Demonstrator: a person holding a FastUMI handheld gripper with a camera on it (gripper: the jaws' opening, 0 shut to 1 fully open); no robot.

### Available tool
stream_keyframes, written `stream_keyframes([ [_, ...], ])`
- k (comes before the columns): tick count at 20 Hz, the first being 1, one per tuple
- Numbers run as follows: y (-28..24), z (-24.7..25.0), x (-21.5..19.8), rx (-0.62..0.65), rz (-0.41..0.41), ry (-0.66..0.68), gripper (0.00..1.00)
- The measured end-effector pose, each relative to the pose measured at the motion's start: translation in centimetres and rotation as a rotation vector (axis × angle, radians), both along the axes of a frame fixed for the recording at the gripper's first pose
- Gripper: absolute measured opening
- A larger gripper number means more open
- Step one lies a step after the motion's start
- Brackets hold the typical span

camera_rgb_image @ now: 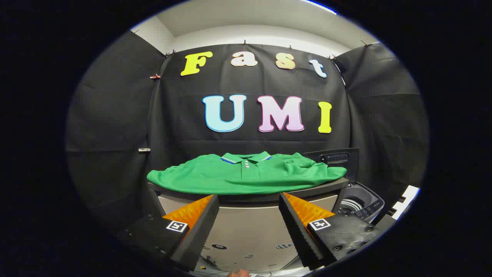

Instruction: Put the clothes into the washing machine and then close the washing machine lid.

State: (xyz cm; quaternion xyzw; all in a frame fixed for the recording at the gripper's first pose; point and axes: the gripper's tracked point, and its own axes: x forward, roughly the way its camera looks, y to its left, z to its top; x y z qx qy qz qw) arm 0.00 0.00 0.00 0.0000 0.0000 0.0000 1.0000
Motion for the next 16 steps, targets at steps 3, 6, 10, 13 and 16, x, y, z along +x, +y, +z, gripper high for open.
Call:
stream_keyframes([
  [3, 0.1, 0.02, 0.22, -0.002, 0.003, 0.002, 0.98],
  [6, 0.08, 0.11, 0.29, 0.003, -0.001, 0.003, 0.98],
  [10, 0.22, 0.07, 0.4, 0.009, -0.002, 0.006, 0.98],
  [13, 0.34, 0.01, 0.43, 0.012, 0.003, 0.01, 0.98],
  [16, 0.19, 0.3, 0.62, 0.018, -0.002, 0.008, 0.98],
])
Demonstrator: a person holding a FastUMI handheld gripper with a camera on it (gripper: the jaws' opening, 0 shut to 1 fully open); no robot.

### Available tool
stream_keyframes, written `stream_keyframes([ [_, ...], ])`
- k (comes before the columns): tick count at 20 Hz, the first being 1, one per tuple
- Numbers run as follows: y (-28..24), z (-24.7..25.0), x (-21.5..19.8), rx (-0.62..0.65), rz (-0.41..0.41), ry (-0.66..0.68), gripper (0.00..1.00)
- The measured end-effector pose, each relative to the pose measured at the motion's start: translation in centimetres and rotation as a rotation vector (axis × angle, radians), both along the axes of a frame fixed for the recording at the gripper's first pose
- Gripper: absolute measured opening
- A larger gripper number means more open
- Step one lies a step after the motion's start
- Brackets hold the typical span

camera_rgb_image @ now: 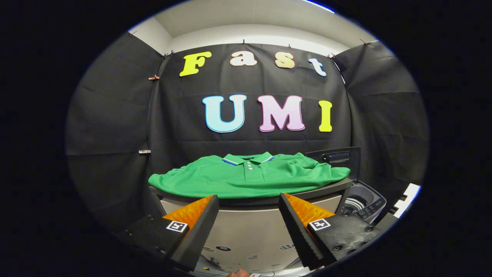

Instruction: Put the clothes into the washing machine and then close the washing machine lid.

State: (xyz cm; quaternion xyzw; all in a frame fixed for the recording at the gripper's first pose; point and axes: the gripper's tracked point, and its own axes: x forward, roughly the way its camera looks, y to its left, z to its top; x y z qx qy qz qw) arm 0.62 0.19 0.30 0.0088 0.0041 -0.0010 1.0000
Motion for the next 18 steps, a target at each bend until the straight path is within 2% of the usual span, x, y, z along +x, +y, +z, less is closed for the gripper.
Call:
stream_keyframes([
  [4, 0.1, 2.1, 0.9, 0.026, 0.006, 0.002, 0.98],
  [10, 0.2, 5.6, 4.3, -0.017, 0.007, 0.026, 0.98],
  [18, -0.2, 6.7, 11.6, -0.027, -0.017, 0.222, 0.98],
])
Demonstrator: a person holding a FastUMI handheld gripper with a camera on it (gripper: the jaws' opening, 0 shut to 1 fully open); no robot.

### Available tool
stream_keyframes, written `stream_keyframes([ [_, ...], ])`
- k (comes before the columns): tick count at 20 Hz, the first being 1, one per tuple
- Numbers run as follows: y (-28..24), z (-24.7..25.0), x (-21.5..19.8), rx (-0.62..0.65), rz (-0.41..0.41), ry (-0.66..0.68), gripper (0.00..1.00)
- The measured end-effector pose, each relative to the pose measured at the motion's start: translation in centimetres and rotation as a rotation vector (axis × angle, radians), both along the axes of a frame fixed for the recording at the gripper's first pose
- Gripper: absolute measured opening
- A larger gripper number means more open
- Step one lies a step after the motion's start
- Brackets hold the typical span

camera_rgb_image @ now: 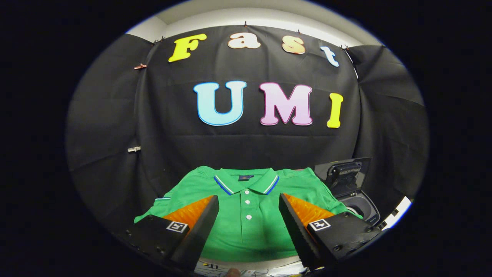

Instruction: Put the clothes into the washing machine and then close the washing machine lid.

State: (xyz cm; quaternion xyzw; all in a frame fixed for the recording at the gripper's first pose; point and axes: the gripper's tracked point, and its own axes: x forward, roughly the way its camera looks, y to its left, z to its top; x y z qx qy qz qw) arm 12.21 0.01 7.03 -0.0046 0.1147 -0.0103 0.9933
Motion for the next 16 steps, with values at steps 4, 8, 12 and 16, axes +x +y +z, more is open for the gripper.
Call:
stream_keyframes([
  [4, 0.3, 0.6, 4.1, 0.038, -0.007, 0.107, 0.99],
  [8, 0.2, -0.8, 7.1, 0.079, -0.026, 0.232, 0.99],
  [12, -0.2, -4.7, 8.0, 0.009, -0.014, 0.402, 1.0],
  [16, -0.9, -7.7, 7.4, -0.049, 0.022, 0.551, 1.0],
])
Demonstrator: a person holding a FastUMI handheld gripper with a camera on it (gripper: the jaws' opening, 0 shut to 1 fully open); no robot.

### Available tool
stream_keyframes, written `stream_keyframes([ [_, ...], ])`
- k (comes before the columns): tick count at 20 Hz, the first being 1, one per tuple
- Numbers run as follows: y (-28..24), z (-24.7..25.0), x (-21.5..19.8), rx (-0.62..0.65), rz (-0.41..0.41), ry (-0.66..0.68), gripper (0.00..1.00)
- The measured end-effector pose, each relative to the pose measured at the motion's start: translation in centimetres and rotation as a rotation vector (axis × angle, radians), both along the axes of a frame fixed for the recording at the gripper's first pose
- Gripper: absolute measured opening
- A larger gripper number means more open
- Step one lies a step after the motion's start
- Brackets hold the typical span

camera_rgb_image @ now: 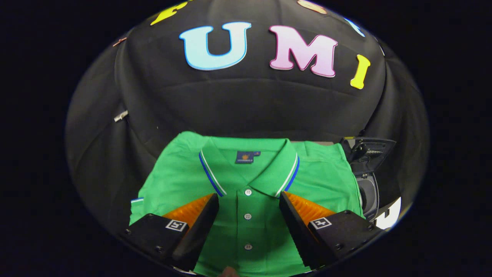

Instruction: Put the clothes into the washing machine and then close the washing machine lid.

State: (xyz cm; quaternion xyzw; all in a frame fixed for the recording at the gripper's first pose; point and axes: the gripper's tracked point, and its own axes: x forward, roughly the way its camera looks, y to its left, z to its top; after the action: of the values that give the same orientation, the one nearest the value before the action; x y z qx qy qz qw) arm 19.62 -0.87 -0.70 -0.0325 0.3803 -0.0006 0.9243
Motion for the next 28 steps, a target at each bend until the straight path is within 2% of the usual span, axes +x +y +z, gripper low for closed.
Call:
stream_keyframes([
  [4, 0.0, -0.9, -0.4, 0.018, -0.006, 0.175, 0.99],
  [6, -0.5, -1.3, -0.7, 0.001, -0.034, 0.319, 0.99],
  [9, -0.6, -1.3, -0.5, -0.004, -0.083, 0.453, 1.0],
  [15, -0.8, -1.4, -0.3, -0.006, -0.091, 0.523, 0.98],
  [19, -1.9, -1.5, 0.2, -0.005, -0.069, 0.531, 0.47],
  [21, -1.7, -1.2, 1.2, 0.046, -0.072, 0.493, 0.22],
  [23, -2.1, -1.0, 2.1, 0.043, -0.046, 0.407, 0.21],
  [24, -2.0, -0.8, 2.7, 0.032, 0.004, 0.341, 0.22],
  [25, -1.7, -0.3, 3.2, 0.011, 0.057, 0.269, 0.14],
  [26, -1.6, -0.3, 3.2, 0.0, 0.068, 0.216, 0.06],
  [28, -1.6, -0.2, 3.3, 0.001, 0.092, 0.147, 0.06],
])
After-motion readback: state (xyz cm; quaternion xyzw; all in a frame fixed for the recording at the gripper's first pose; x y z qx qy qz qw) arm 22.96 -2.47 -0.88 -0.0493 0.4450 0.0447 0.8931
